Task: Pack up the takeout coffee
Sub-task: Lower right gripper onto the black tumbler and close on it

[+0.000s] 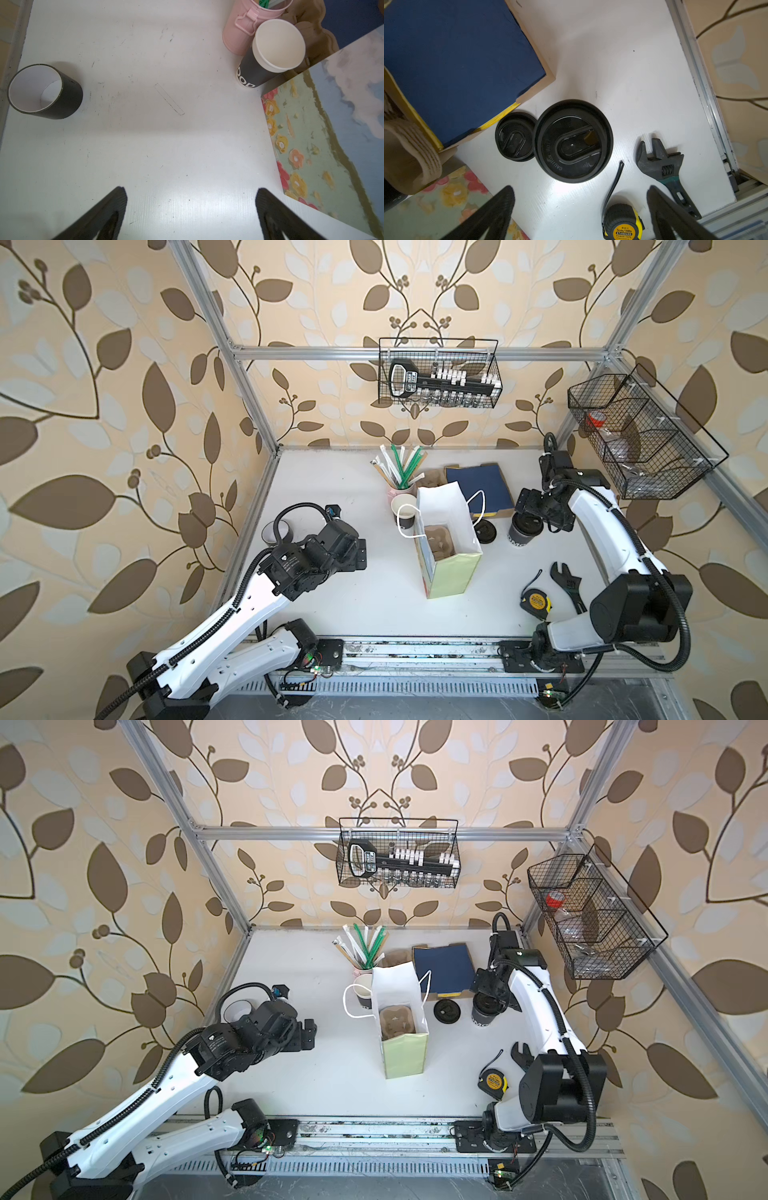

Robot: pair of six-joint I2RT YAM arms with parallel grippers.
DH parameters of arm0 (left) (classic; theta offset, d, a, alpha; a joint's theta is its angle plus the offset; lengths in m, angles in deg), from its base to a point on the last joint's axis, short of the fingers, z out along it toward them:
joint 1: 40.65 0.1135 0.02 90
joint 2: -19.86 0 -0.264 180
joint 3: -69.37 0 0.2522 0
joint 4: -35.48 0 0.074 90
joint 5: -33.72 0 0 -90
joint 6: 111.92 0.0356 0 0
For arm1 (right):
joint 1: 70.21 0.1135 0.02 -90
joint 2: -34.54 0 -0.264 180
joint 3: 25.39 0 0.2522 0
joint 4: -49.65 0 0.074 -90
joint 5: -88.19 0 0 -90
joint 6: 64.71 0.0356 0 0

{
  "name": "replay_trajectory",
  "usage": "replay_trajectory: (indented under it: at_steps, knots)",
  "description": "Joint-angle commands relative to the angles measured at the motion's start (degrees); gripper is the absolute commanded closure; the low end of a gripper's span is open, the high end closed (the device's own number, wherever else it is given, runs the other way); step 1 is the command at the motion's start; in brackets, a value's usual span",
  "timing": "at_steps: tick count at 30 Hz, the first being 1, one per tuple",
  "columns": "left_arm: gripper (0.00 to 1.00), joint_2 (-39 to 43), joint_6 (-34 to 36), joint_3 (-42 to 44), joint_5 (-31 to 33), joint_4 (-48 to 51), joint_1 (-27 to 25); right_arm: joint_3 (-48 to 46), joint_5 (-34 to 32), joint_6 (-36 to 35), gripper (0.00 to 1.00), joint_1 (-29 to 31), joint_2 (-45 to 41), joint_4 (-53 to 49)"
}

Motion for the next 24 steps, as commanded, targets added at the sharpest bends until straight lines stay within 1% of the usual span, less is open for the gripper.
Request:
replay_trajectory:
  at_steps: [1,3,11,20,22,24]
  knots:
    - [0.01,-0.07,1.65,0.12,-0.46,-0.37,0.67,-0.42,0.99,-0.46,0.08,-0.70,2.11,-2.72]
    - [0.01,-0.20,1.78,0.09,-0.46,-0.38,0.89,-0.32,2.24,-0.85,0.11,-0.99,2.95,-2.38]
    - [0.01,-0.54,1.96,-0.01,-0.82,-0.28,1.98,1.17,4.39,-1.92,0.11,-0.99,5.92,-2.28]
    - [0.01,-1.54,2.05,-0.17,-0.64,0.08,2.16,3.12,5.24,-2.55,0.12,-1.44,9.61,-2.96]
    - [0.01,-1.61,2.05,-0.17,-0.56,0.11,2.17,3.72,4.49,-2.55,0.12,-1.60,10.42,-3.30]
    - [0.01,-1.79,2.12,-0.16,-0.55,0.11,2.21,3.87,4.75,-2.68,0.14,-1.69,11.00,-3.27]
